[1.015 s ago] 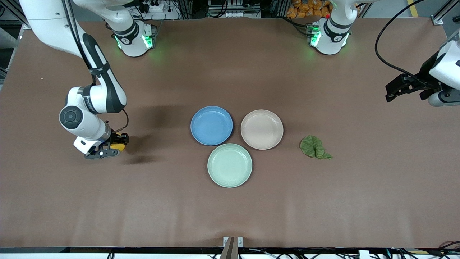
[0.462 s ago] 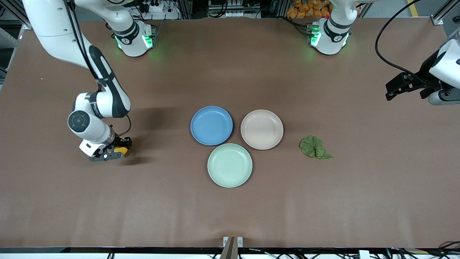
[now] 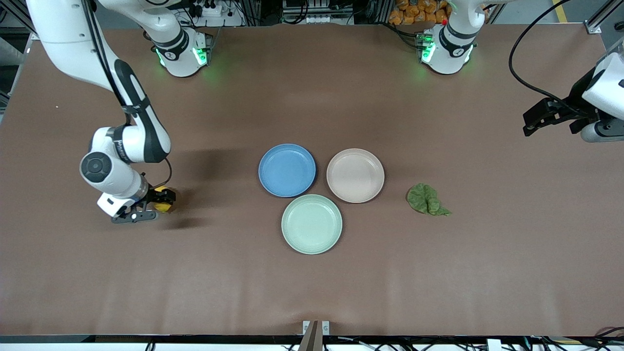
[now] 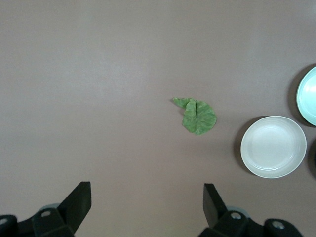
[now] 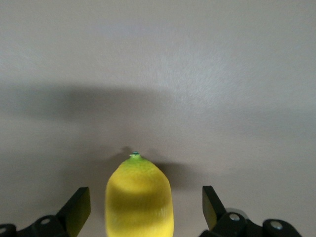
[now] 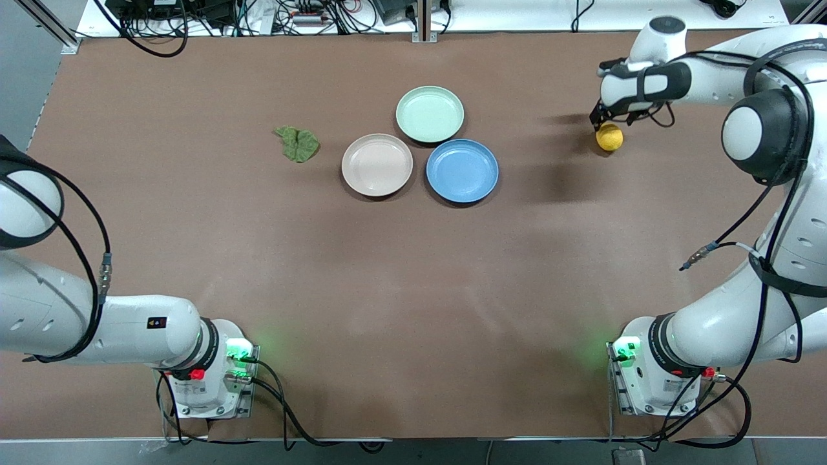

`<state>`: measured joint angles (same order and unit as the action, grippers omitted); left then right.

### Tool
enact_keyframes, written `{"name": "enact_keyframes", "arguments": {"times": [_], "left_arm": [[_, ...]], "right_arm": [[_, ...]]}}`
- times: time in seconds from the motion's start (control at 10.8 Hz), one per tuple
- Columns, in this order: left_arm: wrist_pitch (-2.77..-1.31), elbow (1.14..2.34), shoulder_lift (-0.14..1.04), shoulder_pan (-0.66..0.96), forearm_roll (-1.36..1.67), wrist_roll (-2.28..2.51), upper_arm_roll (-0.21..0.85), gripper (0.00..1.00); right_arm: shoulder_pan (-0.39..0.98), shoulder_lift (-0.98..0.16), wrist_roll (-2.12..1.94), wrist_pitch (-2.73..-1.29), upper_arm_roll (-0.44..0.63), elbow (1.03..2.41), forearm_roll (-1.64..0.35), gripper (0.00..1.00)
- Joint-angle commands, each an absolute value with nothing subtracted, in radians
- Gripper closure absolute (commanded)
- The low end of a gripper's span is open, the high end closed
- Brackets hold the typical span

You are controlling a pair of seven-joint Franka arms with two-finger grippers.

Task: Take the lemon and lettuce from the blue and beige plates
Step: 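Lower the lemon onto the table and open the right gripper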

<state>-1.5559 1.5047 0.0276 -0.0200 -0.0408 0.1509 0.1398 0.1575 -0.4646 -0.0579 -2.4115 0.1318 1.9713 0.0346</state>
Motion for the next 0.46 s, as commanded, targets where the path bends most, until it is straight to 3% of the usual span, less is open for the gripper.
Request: {"name": "enact_keyframes", "arguments": {"times": [0.0,0.37], "left_arm": [[-1.537,1.505,0.014,-0.028,-0.018,0.123,0.140,0.00],[-1.534,1.505,0.015,-0.026,-0.018,0.126,0.144,0.00]], "right_arm": [[0.173,-0.394,-0.064,-2.288,0.132,1.919,-0.005,0.00],[0.198,-0.338,-0.066,-2.045,0.129,1.774,-0.005,0.00]]}}
